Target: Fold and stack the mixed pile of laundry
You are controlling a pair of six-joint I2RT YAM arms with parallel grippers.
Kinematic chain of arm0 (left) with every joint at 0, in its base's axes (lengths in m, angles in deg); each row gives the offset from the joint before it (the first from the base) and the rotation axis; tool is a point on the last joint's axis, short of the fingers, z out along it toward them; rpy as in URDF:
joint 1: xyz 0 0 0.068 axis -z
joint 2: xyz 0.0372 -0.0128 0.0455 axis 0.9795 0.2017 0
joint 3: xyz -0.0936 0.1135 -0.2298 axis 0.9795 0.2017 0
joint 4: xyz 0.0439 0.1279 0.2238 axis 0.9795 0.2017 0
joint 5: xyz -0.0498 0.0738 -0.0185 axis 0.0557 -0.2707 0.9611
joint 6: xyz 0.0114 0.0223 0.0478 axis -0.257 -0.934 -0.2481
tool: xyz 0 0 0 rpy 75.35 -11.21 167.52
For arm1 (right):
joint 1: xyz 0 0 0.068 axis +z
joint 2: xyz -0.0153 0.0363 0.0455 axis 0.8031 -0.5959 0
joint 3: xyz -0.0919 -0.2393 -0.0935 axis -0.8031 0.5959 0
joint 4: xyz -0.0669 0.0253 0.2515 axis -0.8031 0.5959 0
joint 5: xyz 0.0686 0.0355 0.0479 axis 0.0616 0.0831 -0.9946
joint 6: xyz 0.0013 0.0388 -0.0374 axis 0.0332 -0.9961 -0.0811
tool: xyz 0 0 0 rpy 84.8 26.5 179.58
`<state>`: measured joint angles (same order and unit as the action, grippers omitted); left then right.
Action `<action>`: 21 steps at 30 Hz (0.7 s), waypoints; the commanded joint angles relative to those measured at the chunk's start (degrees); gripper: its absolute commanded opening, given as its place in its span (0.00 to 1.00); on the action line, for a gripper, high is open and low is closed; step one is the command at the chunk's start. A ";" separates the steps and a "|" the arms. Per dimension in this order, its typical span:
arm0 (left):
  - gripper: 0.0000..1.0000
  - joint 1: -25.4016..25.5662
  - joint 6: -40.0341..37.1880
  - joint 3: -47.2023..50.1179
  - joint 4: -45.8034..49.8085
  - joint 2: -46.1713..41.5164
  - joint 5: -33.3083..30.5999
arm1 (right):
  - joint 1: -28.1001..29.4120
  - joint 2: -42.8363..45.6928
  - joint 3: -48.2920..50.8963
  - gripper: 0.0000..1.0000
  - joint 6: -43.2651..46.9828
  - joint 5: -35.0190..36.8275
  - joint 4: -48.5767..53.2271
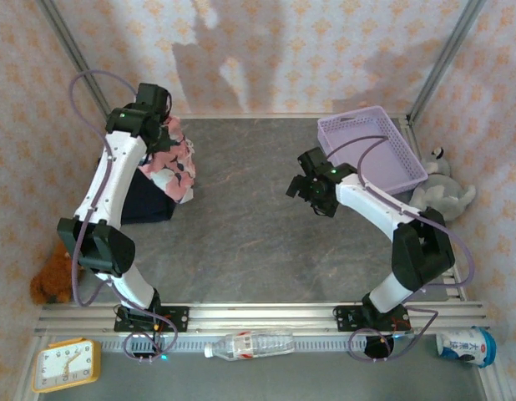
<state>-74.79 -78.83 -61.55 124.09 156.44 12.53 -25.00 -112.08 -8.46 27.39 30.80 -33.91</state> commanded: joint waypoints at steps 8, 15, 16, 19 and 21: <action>0.00 -9.25 -3.03 -0.22 -0.57 0.42 5.36 | -0.39 -2.88 -6.01 1.00 3.19 0.49 3.79; 1.00 -20.30 4.83 8.36 -1.86 1.67 -2.25 | -0.81 -3.62 -8.91 1.00 5.35 1.46 6.48; 1.00 -21.52 6.02 7.91 -0.99 2.32 -2.17 | -1.08 -3.59 -8.98 1.00 5.58 1.51 6.68; 1.00 -22.29 6.45 7.23 -1.04 1.45 -1.97 | -1.95 -2.70 -8.65 1.00 5.86 1.44 6.86; 1.00 -22.21 6.56 7.35 -1.36 0.38 -0.62 | -2.56 -2.01 -7.98 1.00 5.83 1.44 6.76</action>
<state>-98.02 -74.48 -53.74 121.75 159.13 13.16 -26.75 -115.53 -15.85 32.09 30.67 -29.19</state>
